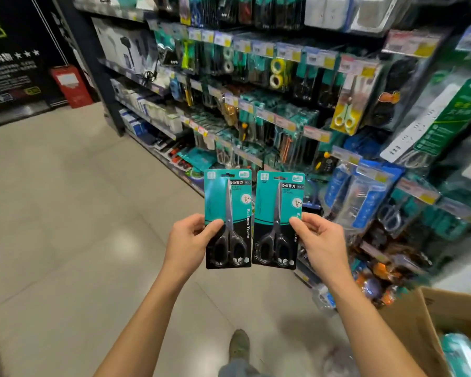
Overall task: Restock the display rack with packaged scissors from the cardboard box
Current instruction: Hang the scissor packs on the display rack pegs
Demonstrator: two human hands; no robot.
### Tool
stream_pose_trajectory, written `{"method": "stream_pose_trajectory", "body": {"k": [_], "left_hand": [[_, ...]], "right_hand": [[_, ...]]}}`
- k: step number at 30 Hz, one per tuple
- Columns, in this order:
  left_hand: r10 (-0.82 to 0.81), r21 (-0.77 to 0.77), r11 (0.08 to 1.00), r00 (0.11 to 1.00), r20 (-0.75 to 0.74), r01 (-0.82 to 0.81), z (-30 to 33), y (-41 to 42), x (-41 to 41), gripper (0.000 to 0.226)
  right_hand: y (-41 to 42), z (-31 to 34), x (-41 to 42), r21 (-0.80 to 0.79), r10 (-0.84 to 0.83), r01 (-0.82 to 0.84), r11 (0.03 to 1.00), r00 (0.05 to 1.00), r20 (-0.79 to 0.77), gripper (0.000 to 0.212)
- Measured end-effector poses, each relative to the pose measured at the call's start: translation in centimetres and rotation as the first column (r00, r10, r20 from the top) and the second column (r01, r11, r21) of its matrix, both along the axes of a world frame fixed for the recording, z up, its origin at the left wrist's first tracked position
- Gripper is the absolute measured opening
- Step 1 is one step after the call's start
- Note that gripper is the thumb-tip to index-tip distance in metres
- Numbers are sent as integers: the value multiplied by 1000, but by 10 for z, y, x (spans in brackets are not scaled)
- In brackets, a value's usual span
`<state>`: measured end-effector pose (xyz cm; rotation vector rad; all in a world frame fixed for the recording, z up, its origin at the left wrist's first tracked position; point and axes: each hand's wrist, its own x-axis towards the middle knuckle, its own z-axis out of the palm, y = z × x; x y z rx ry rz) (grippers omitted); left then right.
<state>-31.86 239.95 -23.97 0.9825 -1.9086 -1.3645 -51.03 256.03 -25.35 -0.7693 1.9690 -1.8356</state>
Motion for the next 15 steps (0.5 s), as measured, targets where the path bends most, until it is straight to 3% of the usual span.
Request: {"method": "stream_pose_trajectory", "body": {"k": [6,11,15], "left_hand": [[-60,-20,998,996,63,61,4,-94,-58,20],[-166,-44,985,986,16,166,14,-157,-115,13],[-229,-78,970,973,4,229,14,-200,-164,25]], "right_hand": [[-85,-6,-49,-39,-113,114,993,993,34,25],[-135,7,-91,-53,-188,189,981,982,24,13],[-159,12,-120,-29,-259,259,965,966,6,14]]}}
